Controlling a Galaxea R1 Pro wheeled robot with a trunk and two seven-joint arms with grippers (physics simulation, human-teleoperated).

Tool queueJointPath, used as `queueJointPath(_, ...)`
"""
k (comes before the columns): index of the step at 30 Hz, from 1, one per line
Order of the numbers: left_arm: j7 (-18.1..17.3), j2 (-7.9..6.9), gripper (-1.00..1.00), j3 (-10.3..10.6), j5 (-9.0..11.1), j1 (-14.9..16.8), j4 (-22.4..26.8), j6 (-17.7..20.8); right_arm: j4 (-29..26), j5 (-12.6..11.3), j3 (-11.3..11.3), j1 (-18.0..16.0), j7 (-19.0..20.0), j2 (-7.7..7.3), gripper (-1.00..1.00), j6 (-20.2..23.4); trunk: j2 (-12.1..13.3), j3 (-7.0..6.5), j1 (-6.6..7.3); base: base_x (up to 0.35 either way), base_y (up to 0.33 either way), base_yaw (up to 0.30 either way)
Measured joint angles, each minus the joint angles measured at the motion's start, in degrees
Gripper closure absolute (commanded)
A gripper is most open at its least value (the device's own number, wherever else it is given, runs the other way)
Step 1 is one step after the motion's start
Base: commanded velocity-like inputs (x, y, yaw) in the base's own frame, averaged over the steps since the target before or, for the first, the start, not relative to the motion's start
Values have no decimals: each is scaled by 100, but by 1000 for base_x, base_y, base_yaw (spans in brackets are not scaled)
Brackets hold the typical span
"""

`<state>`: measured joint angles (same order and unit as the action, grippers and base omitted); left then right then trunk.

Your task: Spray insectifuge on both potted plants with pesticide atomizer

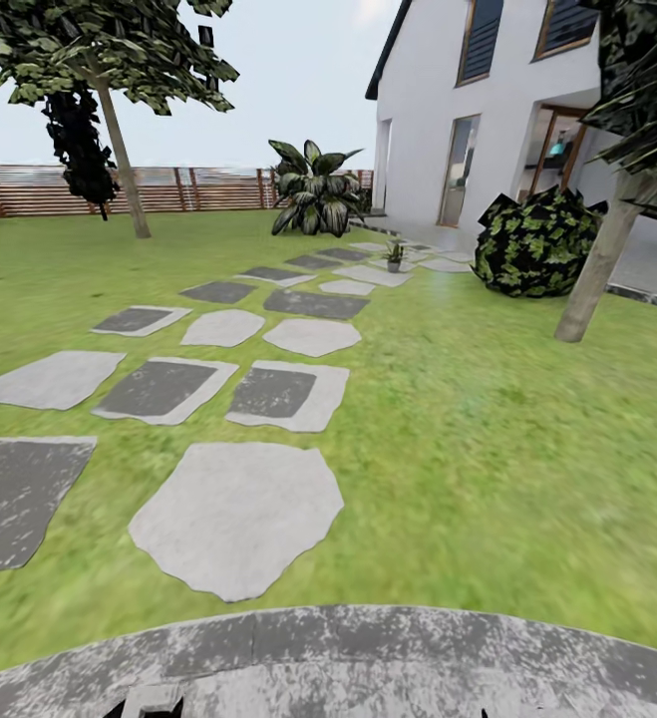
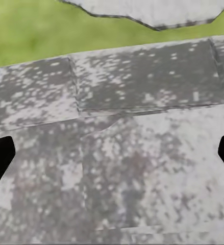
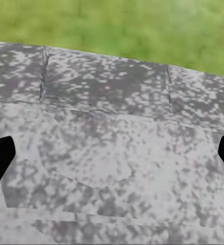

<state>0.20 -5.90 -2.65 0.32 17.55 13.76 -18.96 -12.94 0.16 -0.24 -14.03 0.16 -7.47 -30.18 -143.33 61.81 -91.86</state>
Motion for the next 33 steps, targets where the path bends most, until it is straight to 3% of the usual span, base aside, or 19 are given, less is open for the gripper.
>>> queueJointPath(33,0,18,-100,2,4,0,-132,-1,191,8,8,0,7,17,-100,-6,0,-46,0,339,0,0)
